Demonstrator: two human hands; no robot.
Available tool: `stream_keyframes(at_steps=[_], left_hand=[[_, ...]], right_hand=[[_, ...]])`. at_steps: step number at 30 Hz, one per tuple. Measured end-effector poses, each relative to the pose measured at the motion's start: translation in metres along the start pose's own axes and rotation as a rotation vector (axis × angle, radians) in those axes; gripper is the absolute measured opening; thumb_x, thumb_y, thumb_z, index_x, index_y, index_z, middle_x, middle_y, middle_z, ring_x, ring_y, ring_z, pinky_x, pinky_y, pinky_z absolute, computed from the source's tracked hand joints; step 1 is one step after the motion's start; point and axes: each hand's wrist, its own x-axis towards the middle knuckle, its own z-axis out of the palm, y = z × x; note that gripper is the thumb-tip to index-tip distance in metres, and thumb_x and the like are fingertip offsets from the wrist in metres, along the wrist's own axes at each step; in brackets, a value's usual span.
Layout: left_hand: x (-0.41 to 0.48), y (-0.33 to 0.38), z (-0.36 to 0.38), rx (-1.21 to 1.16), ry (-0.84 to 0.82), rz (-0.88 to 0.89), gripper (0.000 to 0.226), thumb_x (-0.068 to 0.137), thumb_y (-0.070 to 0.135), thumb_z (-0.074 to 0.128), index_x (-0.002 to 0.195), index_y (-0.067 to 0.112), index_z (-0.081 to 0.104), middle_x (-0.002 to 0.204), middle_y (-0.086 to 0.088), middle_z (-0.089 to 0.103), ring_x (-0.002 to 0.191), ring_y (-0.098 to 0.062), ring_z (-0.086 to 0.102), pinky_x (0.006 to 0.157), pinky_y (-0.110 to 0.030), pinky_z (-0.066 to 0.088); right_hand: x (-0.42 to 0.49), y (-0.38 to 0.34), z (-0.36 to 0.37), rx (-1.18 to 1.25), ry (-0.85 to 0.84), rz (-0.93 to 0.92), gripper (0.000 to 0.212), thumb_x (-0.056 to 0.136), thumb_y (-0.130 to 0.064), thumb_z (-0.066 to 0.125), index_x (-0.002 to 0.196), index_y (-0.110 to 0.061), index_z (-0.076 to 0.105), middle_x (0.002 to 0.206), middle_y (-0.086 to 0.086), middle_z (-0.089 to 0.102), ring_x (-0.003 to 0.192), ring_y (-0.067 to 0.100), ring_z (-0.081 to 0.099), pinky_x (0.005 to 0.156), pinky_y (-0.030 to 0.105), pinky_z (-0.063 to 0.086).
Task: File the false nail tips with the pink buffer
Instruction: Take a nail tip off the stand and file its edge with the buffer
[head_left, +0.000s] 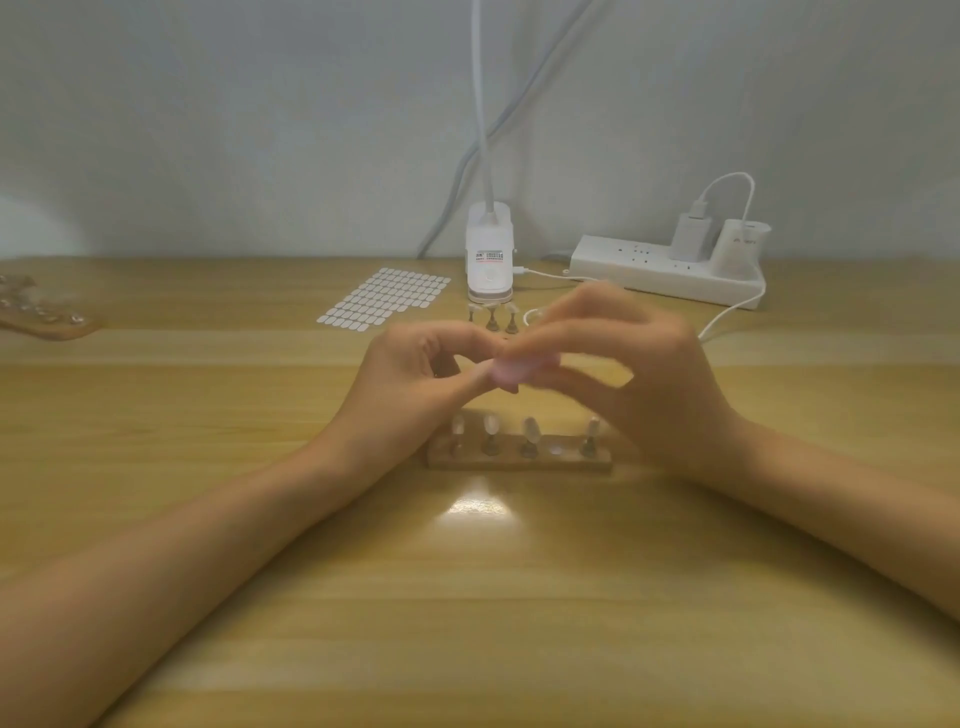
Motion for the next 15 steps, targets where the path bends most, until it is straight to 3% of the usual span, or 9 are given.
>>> stream_keyframes(at_steps=[2, 6, 8, 10, 13, 15], left_hand=[[0.0002, 0.0013, -0.0014, -0.011, 0.001, 0.0, 0.007, 0.09, 0.015, 0.074, 0.084, 0.017, 0.078, 0.068, 0.012, 0.072, 0.049, -0.003, 0.046, 0.047, -0.024, 0.038], [-0.0012, 0.0024, 0.0003, 0.003, -0.014, 0.034, 0.008, 0.089, 0.022, 0.072, 0.083, 0.02, 0.076, 0.056, 0.02, 0.063, 0.042, 0.0, 0.036, 0.046, -0.012, 0.03], [-0.0001, 0.0017, -0.0004, -0.01, -0.003, 0.018, 0.009, 0.089, 0.023, 0.073, 0.084, 0.018, 0.078, 0.064, 0.015, 0.069, 0.047, 0.0, 0.04, 0.049, -0.02, 0.036], [-0.0002, 0.0023, -0.001, -0.029, -0.003, 0.01, 0.007, 0.088, 0.023, 0.075, 0.086, 0.018, 0.079, 0.074, 0.007, 0.075, 0.052, -0.01, 0.047, 0.054, -0.035, 0.042], [-0.0008, 0.0029, -0.0002, -0.032, -0.01, 0.027, 0.004, 0.086, 0.026, 0.078, 0.086, 0.023, 0.079, 0.074, 0.007, 0.075, 0.054, -0.035, 0.048, 0.053, -0.042, 0.041], [-0.0001, 0.0024, -0.0007, -0.014, -0.008, 0.034, 0.005, 0.088, 0.023, 0.077, 0.083, 0.024, 0.078, 0.069, 0.011, 0.072, 0.048, -0.022, 0.047, 0.049, -0.032, 0.04]], right_hand=[[0.0024, 0.0044, -0.0052, -0.006, 0.044, 0.069, 0.016, 0.088, -0.009, 0.076, 0.104, -0.008, 0.077, 0.092, 0.009, 0.068, 0.085, 0.019, 0.065, 0.077, 0.038, 0.053], [0.0014, 0.0006, -0.0004, 0.013, -0.004, 0.017, 0.015, 0.088, -0.009, 0.077, 0.103, -0.007, 0.078, 0.091, 0.009, 0.068, 0.085, 0.021, 0.066, 0.077, 0.035, 0.054], [0.0023, 0.0032, -0.004, 0.023, 0.028, 0.076, 0.015, 0.089, -0.009, 0.076, 0.103, -0.006, 0.078, 0.092, 0.01, 0.069, 0.085, 0.02, 0.066, 0.077, 0.038, 0.054], [0.0022, 0.0031, -0.0056, 0.023, 0.045, 0.106, 0.015, 0.089, -0.009, 0.076, 0.104, -0.007, 0.077, 0.092, 0.01, 0.069, 0.085, 0.019, 0.066, 0.077, 0.038, 0.054], [0.001, -0.0036, 0.0017, 0.028, -0.015, 0.015, 0.017, 0.087, -0.007, 0.078, 0.103, -0.006, 0.078, 0.091, 0.011, 0.068, 0.085, 0.022, 0.066, 0.078, 0.035, 0.054], [0.0025, -0.0004, -0.0022, 0.034, 0.011, 0.065, 0.017, 0.087, -0.008, 0.077, 0.104, -0.006, 0.077, 0.092, 0.012, 0.069, 0.086, 0.022, 0.067, 0.078, 0.036, 0.054]])
